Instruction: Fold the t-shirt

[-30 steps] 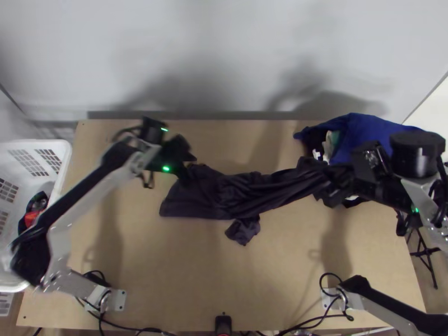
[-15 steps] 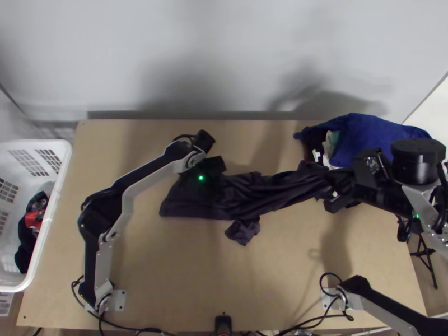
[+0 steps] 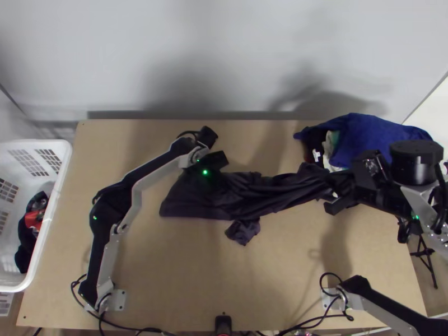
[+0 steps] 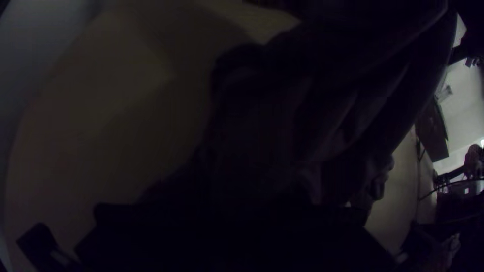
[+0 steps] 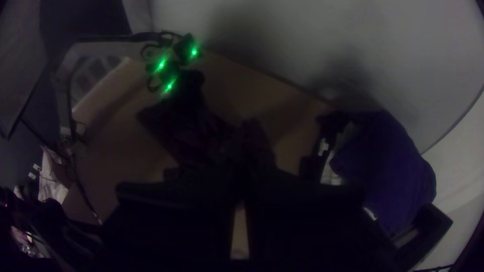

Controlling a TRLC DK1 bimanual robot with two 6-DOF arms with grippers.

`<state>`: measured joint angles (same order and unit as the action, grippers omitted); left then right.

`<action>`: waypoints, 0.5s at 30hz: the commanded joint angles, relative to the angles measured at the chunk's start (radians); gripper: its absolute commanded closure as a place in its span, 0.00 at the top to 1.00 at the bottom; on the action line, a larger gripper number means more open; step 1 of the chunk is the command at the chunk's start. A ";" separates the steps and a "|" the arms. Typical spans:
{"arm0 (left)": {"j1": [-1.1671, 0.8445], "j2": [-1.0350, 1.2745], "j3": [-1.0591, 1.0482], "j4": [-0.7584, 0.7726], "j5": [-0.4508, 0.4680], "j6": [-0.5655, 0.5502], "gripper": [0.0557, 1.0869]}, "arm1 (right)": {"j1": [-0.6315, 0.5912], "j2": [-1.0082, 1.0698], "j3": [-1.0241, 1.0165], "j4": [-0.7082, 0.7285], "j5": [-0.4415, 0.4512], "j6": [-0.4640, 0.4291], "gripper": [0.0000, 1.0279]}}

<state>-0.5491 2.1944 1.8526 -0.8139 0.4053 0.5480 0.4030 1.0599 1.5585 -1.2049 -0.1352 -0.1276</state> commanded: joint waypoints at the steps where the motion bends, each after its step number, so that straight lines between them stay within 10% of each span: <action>1: 0.094 -0.205 -0.003 -0.001 0.084 -0.115 0.22 | -0.001 -0.003 0.031 -0.010 0.000 -0.003 0.07; 15: 0.313 -0.759 0.050 -0.202 0.105 -0.140 0.20 | -0.093 -0.031 0.144 0.051 -0.001 0.052 0.07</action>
<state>-0.3210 1.6577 1.9114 -0.9215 0.5018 0.4122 0.3267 1.0412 1.6562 -1.1683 -0.1356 -0.1070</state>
